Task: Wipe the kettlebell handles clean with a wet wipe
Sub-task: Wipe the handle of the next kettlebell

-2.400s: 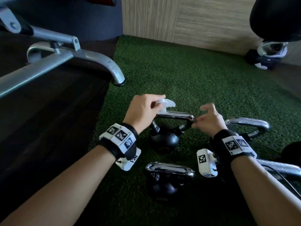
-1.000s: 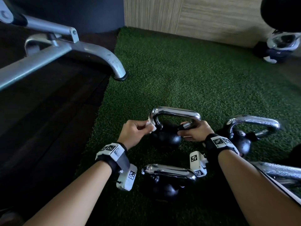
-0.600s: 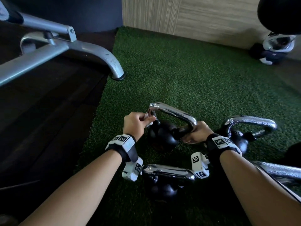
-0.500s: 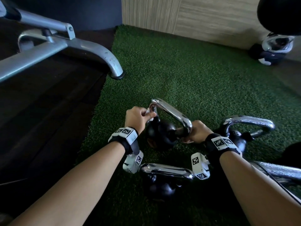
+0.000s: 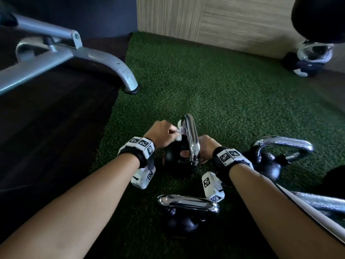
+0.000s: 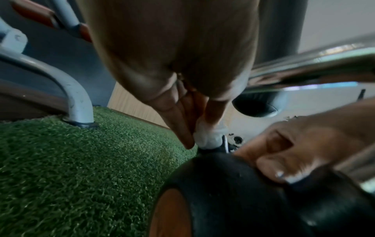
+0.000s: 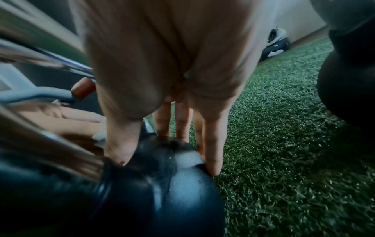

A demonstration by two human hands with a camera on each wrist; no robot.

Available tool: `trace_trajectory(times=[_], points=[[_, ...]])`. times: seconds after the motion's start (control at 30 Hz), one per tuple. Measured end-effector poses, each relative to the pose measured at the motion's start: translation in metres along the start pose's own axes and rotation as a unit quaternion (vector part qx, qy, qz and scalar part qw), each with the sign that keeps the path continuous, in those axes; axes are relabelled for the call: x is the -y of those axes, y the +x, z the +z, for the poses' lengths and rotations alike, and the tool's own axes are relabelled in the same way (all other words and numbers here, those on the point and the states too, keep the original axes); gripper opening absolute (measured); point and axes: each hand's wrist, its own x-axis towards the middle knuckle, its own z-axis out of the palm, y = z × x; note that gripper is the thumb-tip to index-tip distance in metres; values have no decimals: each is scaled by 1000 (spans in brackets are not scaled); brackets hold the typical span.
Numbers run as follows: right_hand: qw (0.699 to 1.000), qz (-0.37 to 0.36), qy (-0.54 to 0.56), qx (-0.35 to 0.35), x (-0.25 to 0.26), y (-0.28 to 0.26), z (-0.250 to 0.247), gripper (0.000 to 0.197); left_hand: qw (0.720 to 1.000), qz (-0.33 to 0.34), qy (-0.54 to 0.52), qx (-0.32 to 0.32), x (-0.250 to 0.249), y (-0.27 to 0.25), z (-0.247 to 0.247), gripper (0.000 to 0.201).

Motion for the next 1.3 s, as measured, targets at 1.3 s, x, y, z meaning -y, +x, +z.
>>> trace_trajectory(times=[1.3], points=[[996, 22, 85, -24, 1, 0, 5, 34, 924, -60, -371, 66, -24, -41, -28, 22]])
